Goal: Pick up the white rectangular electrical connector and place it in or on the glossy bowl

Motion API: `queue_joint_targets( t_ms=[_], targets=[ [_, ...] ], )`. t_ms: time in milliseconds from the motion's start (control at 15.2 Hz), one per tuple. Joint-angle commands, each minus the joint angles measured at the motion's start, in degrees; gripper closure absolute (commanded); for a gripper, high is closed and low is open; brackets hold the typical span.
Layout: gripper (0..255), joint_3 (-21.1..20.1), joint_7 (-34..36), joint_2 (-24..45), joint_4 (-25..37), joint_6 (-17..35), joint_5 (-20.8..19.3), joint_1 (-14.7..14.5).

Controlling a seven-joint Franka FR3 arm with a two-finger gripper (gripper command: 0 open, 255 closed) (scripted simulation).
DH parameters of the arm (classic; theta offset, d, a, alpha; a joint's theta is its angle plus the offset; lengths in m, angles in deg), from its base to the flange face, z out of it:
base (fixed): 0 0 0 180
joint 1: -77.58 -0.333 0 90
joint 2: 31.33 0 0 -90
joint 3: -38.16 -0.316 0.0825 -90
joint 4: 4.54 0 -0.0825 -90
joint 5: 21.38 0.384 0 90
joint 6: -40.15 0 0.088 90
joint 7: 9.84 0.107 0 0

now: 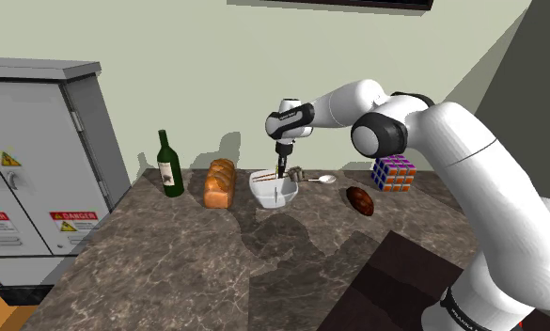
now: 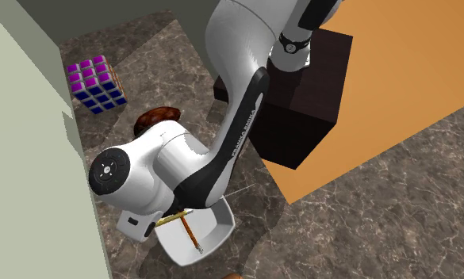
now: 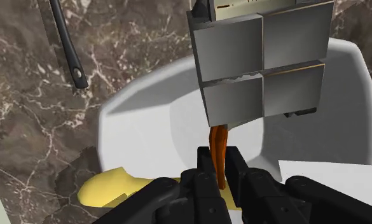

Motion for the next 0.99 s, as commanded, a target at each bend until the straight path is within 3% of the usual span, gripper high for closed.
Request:
queue_joint_targets(
  t_ms=[0,132,198,528,924],
  targets=[
    [255,-0.49,0.08,0.46,0.66,-0.14,0.24,-0.28],
    [255,-0.5,0.08,0.46,0.66,-0.14,0.24,-0.28],
    [0,-0.49,-0.06,0.29,0.22,0.13,0.27,-0.28],
    [0,-0.5,0.09,0.46,0.67,-0.14,0.24,-0.28],
    [0,0.26,0.52,-3.3,1.47,-4.68,-0.6,-0.21]
  ],
)
